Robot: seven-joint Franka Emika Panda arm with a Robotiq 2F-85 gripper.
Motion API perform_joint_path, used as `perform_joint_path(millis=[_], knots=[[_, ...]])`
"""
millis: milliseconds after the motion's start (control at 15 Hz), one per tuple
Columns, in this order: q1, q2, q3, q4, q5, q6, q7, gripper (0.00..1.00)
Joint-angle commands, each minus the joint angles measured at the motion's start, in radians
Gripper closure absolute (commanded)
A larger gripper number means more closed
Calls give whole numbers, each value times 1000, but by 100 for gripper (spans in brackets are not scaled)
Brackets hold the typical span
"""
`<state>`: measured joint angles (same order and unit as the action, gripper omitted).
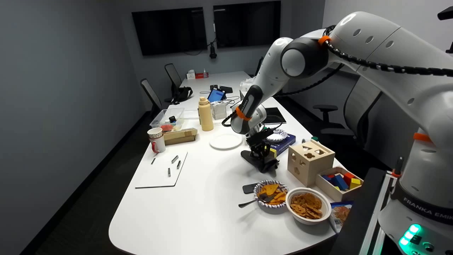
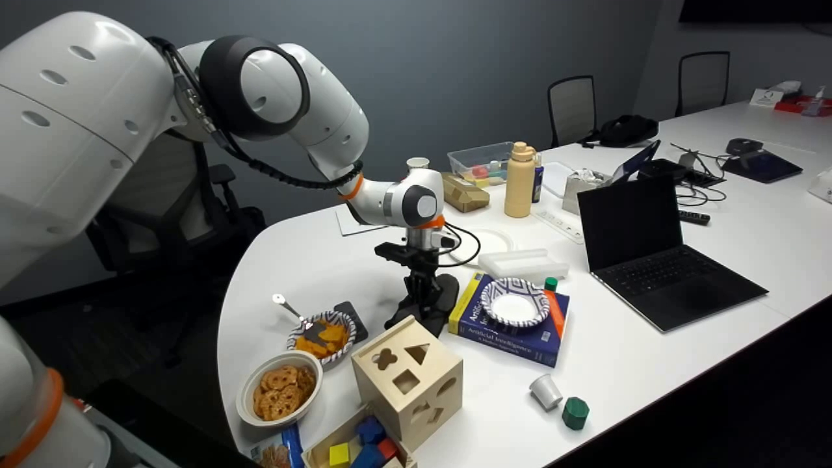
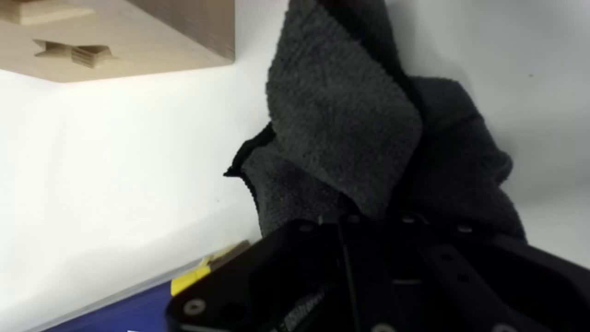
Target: Wipe the table with the grey towel
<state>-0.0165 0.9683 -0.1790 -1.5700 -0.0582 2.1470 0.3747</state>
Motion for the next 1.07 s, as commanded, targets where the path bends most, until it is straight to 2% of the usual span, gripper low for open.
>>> perform_joint_path(millis=[0,267,467,800,1000], knots=[[-22,74,43,106,22,38,-68,98],[-48,57,118,105,46,-9,-210,98],[-60,34,145,71,56,-84,-282,98],[-55,25,88,31,60,-273,-200,98],[-47,33,31,15,46,-323,-105,98]])
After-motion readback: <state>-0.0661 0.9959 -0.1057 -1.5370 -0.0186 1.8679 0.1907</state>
